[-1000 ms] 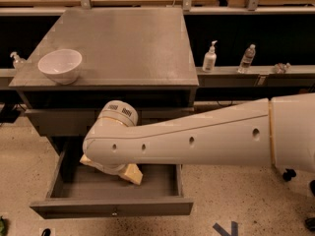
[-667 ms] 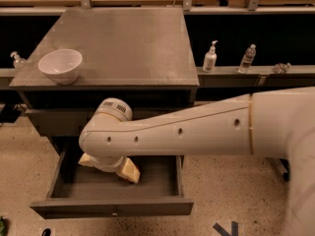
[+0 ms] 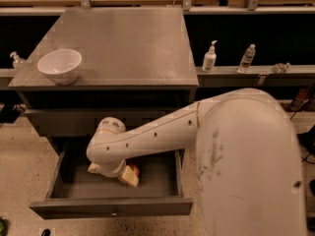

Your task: Pick apple from middle drawer and place on counter

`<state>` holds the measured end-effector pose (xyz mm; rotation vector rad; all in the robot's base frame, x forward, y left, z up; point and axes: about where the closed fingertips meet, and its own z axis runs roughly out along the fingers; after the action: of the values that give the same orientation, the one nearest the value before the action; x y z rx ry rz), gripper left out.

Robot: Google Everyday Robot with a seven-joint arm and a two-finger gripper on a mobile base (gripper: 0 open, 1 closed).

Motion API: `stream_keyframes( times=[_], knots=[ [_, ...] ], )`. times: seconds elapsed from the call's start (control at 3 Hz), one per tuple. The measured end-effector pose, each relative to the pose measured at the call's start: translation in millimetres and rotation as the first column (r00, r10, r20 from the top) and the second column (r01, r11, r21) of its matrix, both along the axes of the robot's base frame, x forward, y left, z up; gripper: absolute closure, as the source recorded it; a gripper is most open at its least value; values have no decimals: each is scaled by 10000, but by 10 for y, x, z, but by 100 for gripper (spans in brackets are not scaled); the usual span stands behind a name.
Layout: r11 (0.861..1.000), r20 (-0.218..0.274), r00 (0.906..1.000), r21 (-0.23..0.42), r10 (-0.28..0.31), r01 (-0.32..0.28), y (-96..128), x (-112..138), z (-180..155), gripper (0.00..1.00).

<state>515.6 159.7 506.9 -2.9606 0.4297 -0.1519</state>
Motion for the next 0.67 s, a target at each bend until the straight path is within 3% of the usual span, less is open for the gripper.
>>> stream_keyframes(
  times=[0.33,0.67],
  knots=[
    [9997,367,9993,-201,-93,101,15,134,-357,0],
    [9998,994,9950,-130,-114,127,25,345,-930,0]
  ],
)
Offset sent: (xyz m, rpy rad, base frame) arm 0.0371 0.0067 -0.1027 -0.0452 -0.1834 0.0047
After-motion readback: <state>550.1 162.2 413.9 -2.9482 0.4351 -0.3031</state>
